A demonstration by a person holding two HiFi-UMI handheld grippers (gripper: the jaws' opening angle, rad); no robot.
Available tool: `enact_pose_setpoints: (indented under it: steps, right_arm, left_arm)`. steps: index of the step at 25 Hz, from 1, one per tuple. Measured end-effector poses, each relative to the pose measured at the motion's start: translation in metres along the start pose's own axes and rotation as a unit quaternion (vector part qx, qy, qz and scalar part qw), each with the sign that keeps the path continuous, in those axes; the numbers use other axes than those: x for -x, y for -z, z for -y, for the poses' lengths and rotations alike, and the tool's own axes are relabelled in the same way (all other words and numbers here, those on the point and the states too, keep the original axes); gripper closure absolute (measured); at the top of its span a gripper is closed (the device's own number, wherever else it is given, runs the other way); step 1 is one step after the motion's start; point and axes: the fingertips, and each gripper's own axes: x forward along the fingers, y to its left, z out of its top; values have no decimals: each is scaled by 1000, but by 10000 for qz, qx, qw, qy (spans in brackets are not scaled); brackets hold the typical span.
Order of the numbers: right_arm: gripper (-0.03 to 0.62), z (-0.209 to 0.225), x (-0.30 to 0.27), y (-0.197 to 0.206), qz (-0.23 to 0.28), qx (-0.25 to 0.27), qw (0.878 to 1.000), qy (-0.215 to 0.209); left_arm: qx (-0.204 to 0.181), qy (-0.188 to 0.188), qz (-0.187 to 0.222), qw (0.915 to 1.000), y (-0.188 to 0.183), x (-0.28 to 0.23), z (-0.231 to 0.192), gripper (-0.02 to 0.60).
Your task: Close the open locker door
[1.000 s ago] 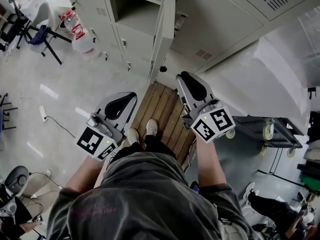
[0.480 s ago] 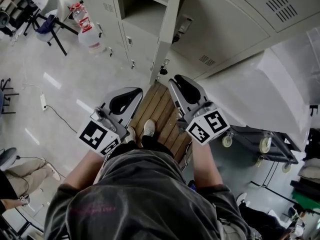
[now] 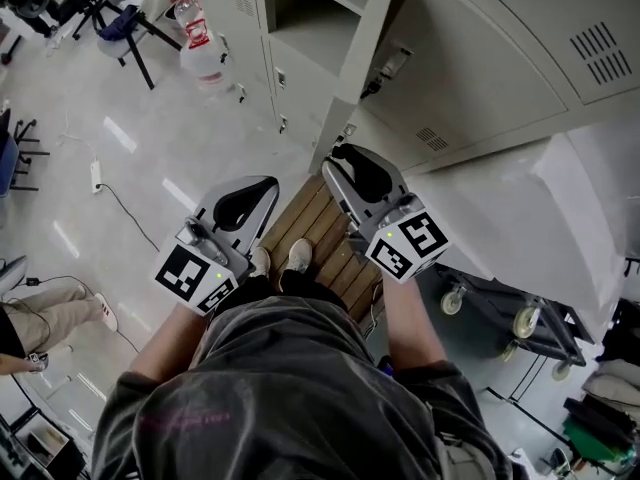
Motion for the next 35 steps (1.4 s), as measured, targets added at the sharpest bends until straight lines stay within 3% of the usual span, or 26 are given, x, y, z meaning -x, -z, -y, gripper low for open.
enact_pose_setpoints:
  steps: [7, 17, 23, 35]
  right_arm:
    - [451, 0, -14, 0, -119, 85, 9997, -192]
    - [451, -7, -33, 1, -209, 102, 9996, -173]
    - [450, -17, -52, 3, -221, 109, 9997, 36]
    - [451, -22, -100, 9, -106, 69, 9963, 847]
  left_arm:
    - [51, -203, -31, 9998, 0, 3, -11, 568]
    - [146, -157, -6, 9998, -2, 9, -34, 568]
    - [183, -3, -14, 9998, -4, 23, -58, 568]
    - [180, 465, -49, 9987, -9, 61, -115, 568]
